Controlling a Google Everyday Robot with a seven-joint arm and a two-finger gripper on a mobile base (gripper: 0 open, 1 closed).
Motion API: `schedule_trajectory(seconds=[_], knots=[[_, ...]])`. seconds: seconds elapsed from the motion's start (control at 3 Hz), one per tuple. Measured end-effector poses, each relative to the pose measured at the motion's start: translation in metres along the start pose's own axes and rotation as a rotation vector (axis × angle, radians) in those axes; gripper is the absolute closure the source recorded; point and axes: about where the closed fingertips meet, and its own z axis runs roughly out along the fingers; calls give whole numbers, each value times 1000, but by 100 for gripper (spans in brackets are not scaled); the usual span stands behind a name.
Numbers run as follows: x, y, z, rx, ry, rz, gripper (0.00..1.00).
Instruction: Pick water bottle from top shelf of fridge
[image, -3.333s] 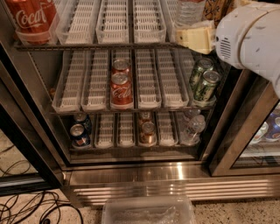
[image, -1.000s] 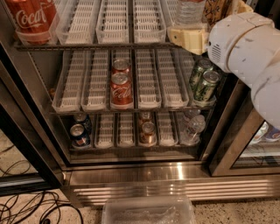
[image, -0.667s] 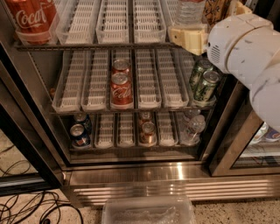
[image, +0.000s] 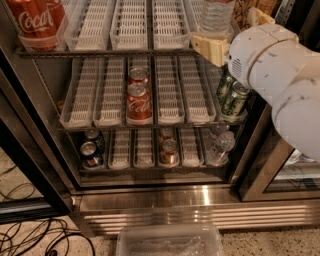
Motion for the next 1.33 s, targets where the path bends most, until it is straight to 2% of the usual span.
schedule_trajectory(seconds=[0.67, 1.33], knots=[[-12, 3, 17, 22, -71, 13, 26], [-20, 7, 34, 41, -105, 38, 31]])
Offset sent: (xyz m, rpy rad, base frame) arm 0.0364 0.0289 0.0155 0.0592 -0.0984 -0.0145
